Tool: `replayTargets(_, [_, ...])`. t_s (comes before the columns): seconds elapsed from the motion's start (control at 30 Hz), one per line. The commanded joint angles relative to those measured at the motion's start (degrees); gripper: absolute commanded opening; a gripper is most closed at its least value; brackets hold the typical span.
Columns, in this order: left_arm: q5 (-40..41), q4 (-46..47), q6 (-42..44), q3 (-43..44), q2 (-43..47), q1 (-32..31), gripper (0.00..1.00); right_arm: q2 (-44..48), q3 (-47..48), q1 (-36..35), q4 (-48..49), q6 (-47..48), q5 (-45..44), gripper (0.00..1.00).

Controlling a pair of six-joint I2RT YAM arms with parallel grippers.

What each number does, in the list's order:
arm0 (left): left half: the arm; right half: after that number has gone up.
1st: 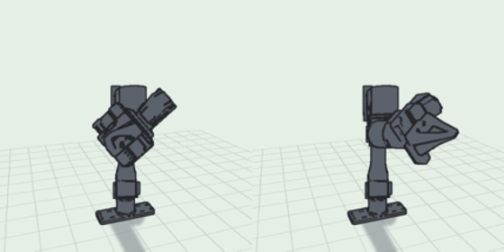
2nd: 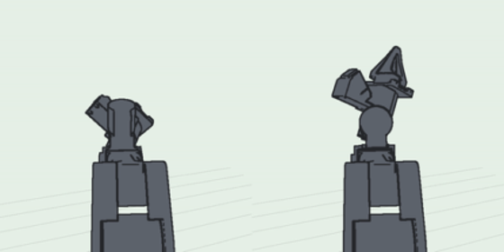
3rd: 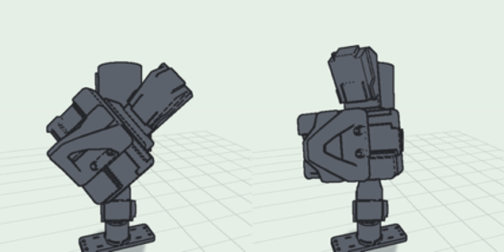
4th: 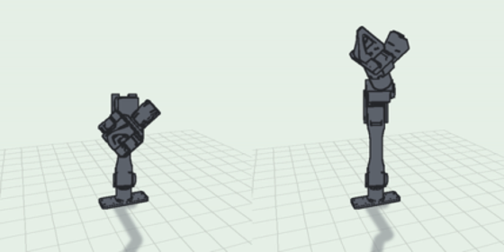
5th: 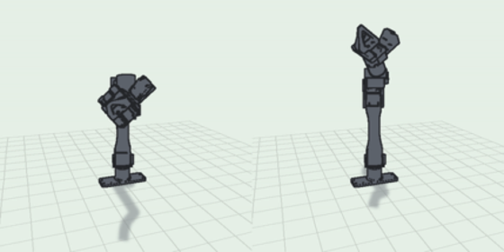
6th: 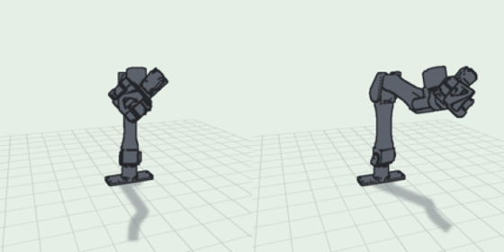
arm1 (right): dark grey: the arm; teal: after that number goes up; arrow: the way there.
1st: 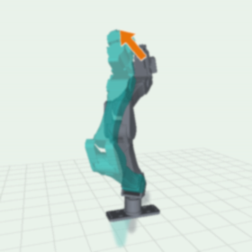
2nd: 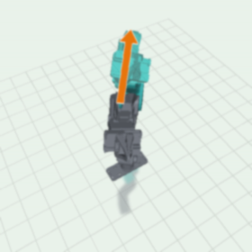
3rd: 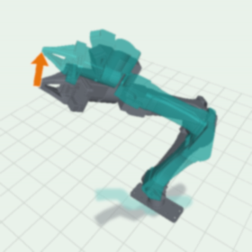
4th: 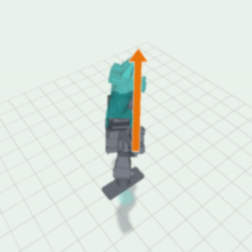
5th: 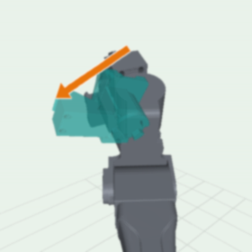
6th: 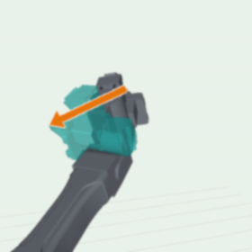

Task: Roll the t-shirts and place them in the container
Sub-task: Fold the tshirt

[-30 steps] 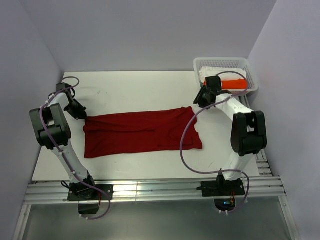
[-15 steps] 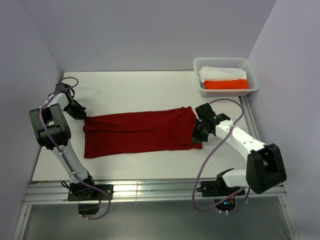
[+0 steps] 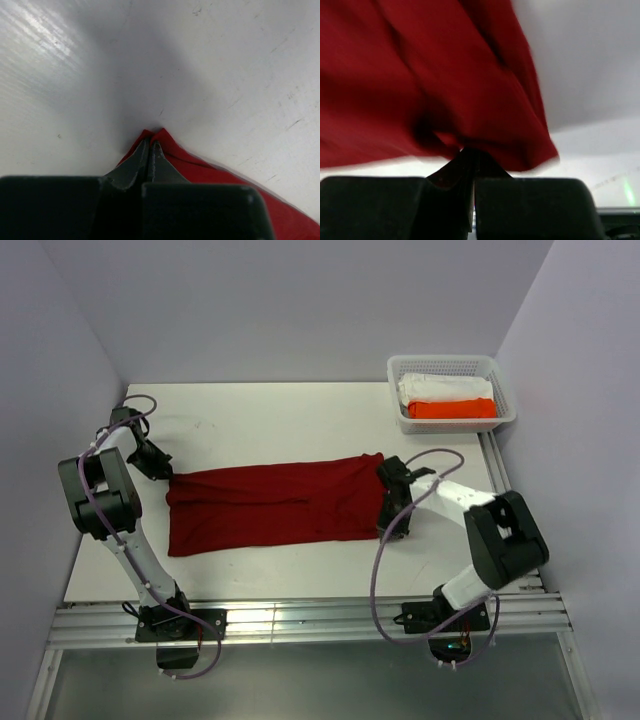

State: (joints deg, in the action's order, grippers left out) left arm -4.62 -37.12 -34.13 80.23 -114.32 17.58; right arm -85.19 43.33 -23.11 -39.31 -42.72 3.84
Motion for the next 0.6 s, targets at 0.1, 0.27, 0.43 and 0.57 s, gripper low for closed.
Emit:
replayTargets(0.1, [5.07,-1.73,-1.02,-4.45,2.78,2.19,0.0,-17.09,21.06,0.26,3.98,0.88,-8.4,0.0])
replayTargets(0.27, [2.26,0.47,-5.32,-13.39,8.74,2.98,0.0,-38.18,51.71,1.4,-1.63,0.36,-7.62,0.0])
replayTargets(0.43, [-0.74,1.71,-10.51,-23.17,16.84,0.88,0.0,-60.68,91.36,1.58,-8.24,-3.5,-4.81,0.0])
replayTargets(0.57, [-3.54,1.79,-17.26,-31.6,25.17,-4.73,0.0,-62.48,88.45,2.72,10.25,-10.52,-0.16,0.0])
